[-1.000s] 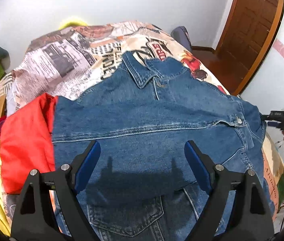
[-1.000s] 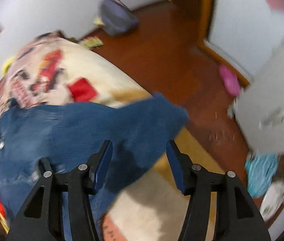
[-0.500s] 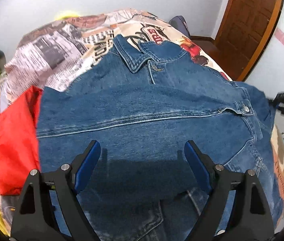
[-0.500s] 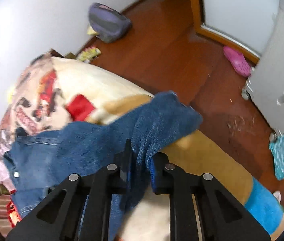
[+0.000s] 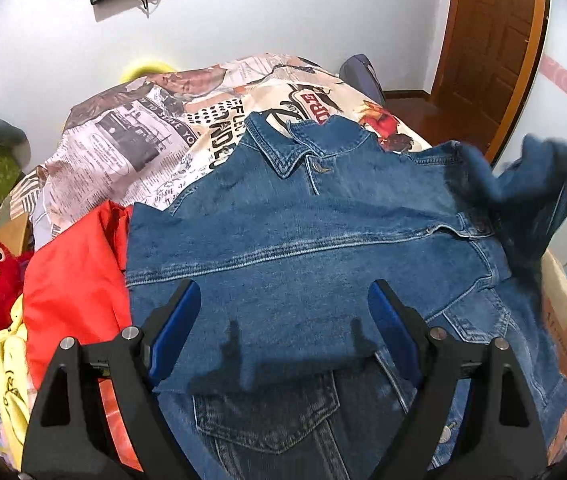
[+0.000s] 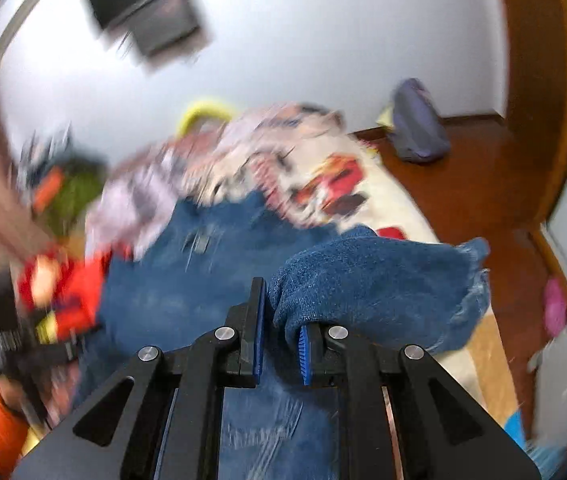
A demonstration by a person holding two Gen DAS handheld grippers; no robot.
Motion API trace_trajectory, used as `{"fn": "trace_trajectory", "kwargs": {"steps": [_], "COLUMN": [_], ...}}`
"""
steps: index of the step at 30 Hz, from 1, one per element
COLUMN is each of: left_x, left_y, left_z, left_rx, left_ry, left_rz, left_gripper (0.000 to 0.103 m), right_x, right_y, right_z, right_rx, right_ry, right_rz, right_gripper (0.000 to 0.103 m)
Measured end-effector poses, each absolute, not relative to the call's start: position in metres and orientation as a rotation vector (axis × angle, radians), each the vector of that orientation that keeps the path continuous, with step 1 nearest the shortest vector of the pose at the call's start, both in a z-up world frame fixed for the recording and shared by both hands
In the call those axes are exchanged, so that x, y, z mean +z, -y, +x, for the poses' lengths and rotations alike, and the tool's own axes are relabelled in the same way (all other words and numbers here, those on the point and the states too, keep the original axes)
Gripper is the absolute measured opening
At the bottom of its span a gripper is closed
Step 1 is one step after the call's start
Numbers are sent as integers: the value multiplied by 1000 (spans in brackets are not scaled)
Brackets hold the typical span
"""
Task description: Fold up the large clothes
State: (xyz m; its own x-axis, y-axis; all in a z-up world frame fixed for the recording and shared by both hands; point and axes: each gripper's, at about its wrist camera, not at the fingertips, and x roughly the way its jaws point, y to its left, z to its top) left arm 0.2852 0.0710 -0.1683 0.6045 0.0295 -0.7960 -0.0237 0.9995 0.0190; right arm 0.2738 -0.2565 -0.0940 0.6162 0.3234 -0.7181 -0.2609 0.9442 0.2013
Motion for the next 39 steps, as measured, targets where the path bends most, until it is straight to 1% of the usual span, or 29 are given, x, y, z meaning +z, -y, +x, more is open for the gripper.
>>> {"fn": "trace_trajectory", "kwargs": {"steps": [4, 6, 7, 9, 10, 11, 12, 14, 16, 18, 19, 24, 29, 30, 31, 32, 33, 34, 35, 36, 38, 39], "left_x": [-168, -168, -168, -168, -168, -169, -169, -170, -172, -174, -175, -179, -187, -189, -191, -194, -196, -198, -199, -201, -202, -202], "left_y": [-70, -71, -71, -71, -71, -71, -71, -71, -71, -72, -71, -72, -73, -74, -74, -74, -74, -74, -75, -76, -79, -80], "left_z": [278, 275, 273, 272, 271, 271, 272, 272, 273, 274, 274, 275, 277, 278, 278, 279, 279, 280, 281, 281, 282, 281], "left_rx": [26, 20, 17, 13, 12, 9, 7, 5, 2, -2, -3, -5, -1, 3, 7, 9, 10, 12, 14, 16, 21, 22], "left_ry": [-923, -923, -923, -923, -923, -923, -923, -924, -926, -931, -933, -943, -963, -967, -971, -976, -981, -986, -990, -993, -998, -999], "left_rz": [12, 11, 10, 8, 4, -2, -8, -18, -32, -44, -47, -49, -47, -41, -35, -31, -29, -29, -31, -34, -42, -45], "left_gripper": [86, 86, 86, 86, 86, 86, 86, 86, 86, 86, 86, 86, 86, 86, 86, 86, 86, 86, 86, 86, 86, 86], "right_x": [-136, -156, -166, -170, -169, -167, -161, -152, -145, -145, -146, -172, -220, -227, -229, -228, -226, -225, -225, -227, -228, -226], "right_y": [238, 245, 252, 266, 272, 277, 283, 297, 314, 327, 335, 378, 402, 404, 404, 401, 398, 393, 389, 386, 384, 383], "right_z": [272, 273, 272, 265, 259, 255, 252, 252, 254, 258, 259, 277, 302, 305, 307, 310, 313, 318, 323, 328, 337, 340], "right_rx": [330, 321, 315, 310, 305, 291, 284, 234, 185, 128, 87, -89, -191, -192, -197, -201, -197, -181, -175, -177, -178, -152], "right_ry": [-996, -1083, -1129, -1166, -1170, -1157, -1149, -1118, -1083, -1063, -1046, -1032, -1105, -1103, -1088, -1057, -1032, -1012, -1009, -1011, -1023, -1026], "right_rz": [57, 141, 212, 307, 339, 371, 388, 424, 468, 504, 524, 626, 677, 694, 690, 660, 630, 600, 581, 562, 520, 518], "right_gripper": [17, 21, 21, 23, 23, 26, 33, 39, 41, 53, 55, 56, 56, 59, 59, 59, 56, 55, 51, 36, 17, 12]}}
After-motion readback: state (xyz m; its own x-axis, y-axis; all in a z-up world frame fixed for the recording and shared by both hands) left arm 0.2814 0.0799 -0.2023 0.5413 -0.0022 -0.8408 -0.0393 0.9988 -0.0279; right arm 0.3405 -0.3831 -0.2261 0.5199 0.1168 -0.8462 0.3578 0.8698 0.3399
